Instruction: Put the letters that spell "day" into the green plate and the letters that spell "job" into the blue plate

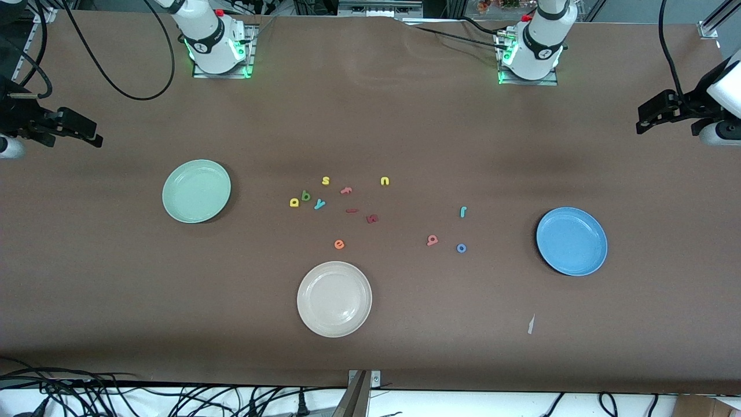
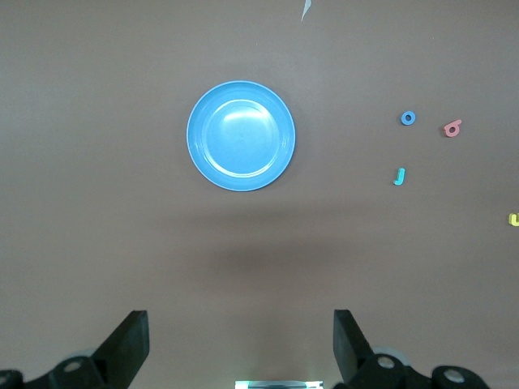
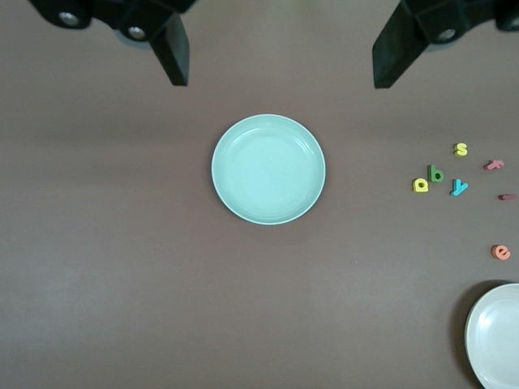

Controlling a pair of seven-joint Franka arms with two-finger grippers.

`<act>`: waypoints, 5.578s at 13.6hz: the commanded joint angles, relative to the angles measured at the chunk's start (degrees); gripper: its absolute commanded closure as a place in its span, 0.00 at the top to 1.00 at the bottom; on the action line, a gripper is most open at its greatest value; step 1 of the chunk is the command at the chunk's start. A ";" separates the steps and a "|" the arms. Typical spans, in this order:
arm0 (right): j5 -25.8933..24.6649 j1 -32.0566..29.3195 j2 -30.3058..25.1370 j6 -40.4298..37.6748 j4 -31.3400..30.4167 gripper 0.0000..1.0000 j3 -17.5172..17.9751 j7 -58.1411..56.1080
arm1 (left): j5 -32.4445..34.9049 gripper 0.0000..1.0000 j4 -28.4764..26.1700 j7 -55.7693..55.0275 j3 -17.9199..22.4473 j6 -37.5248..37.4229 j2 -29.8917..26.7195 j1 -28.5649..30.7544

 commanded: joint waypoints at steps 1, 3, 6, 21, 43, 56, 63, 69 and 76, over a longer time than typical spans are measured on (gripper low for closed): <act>0.72 -0.17 0.36 -1.21 1.05 1.00 -0.11 0.46 | -0.97 1.00 1.86 -0.26 -0.19 -1.33 0.72 0.28; 0.72 -0.17 0.36 -1.39 0.96 1.00 -0.20 0.46 | -0.97 1.00 1.86 -0.26 -0.11 -1.33 0.72 0.28; -0.51 0.00 2.46 -2.08 1.05 1.00 -0.02 -0.59 | -0.97 1.00 1.86 -0.26 -0.11 -1.33 0.72 0.28; -0.24 17.47 16.70 11.86 -6.31 1.00 0.07 27.83 | -0.97 1.00 1.86 -0.26 -0.11 -1.33 0.72 0.28; -0.16 32.35 32.79 48.44 -15.83 0.75 0.07 95.10 | -10.81 1.00 1.16 1.06 -0.19 4.20 8.54 -0.42; -0.25 33.05 32.44 48.10 -15.21 0.13 -0.37 94.95 | -9.94 1.00 -17.80 0.01 -0.37 27.81 10.74 -8.50; -0.16 32.79 24.01 28.17 -14.50 0.14 -11.16 68.83 | -9.94 0.99 -28.46 -1.66 -0.55 44.45 14.42 -13.17; 0.72 32.79 17.59 44.87 -35.30 0.18 -21.11 43.37 | -9.94 0.99 -28.55 -6.93 -0.55 51.56 21.98 -18.78; 3.07 33.31 18.10 36.01 -27.90 1.00 -20.59 43.09 | -9.94 0.94 -28.46 -7.20 -0.55 54.56 27.00 -20.73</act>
